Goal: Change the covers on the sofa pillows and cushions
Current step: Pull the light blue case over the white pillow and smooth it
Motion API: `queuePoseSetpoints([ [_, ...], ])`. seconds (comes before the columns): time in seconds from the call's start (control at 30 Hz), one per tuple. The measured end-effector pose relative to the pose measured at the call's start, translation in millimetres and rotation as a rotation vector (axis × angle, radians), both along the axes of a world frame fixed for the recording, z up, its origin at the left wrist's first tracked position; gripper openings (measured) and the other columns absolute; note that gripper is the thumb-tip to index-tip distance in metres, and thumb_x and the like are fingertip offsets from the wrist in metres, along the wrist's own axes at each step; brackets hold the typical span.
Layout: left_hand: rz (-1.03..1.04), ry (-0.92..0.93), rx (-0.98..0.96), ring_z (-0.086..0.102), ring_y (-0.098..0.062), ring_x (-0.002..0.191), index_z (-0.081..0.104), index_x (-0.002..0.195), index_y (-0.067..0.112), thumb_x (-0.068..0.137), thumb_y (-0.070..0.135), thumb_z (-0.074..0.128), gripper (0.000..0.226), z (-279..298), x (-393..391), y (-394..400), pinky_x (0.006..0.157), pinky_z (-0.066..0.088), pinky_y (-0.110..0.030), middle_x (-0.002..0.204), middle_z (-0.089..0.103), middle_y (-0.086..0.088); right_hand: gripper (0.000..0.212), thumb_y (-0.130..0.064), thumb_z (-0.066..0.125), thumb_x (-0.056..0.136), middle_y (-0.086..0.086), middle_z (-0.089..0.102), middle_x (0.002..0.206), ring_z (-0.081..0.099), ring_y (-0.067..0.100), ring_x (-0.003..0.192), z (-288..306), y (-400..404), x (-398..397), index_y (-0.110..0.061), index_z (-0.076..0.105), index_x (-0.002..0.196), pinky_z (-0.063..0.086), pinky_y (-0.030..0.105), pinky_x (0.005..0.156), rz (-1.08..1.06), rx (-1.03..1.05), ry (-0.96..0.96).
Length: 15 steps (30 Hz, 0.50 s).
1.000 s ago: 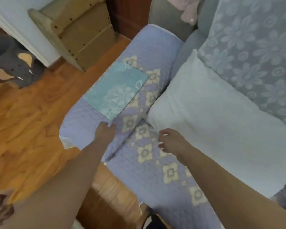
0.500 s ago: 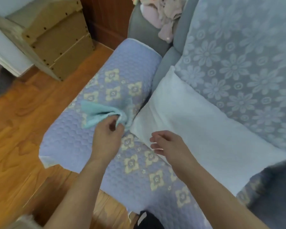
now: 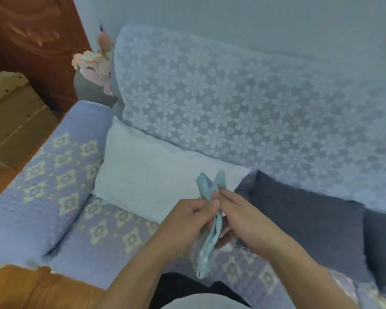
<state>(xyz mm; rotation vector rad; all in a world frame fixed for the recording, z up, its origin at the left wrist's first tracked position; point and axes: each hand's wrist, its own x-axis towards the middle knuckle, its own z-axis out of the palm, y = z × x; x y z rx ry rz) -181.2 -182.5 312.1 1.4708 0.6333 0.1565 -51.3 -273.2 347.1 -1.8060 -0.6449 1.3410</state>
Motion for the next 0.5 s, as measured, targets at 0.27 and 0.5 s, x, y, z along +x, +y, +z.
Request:
queuePoseSetpoints([
  [0.27, -0.145, 0.263, -0.308, 0.072, -0.027, 0.09, 0.076, 0.103, 0.009, 0.105, 0.045, 0.045, 0.047, -2.4, 94.7, -91.0, 0.096, 0.057, -0.048, 0.096, 0.076, -0.014, 0.03, -0.029, 0.044, 0.107, 0.011, 0.073, 0.094, 0.072, 0.027, 0.086, -26.3, -129.1, 68.7, -0.008, 0.064, 0.1, 0.062, 0.043, 0.074, -0.094, 0.1, 0.036],
  [0.5, 0.597, 0.003, -0.396, 0.065, -0.023, 0.096, 0.066, 0.121, 0.005, 0.103, 0.016, 0.047, 0.029, -9.9, 111.7, -46.7, 0.075, 0.056, -0.036, 0.106, 0.07, -0.01, 0.022, -0.005, 0.048, 0.097, 0.025, 0.068, 0.084, 0.069, 0.031, 0.074, -63.1, -189.3, 97.7, 0.009, 0.06, 0.085, 0.058, 0.028, 0.059, -1.003, 0.101, -0.122],
])
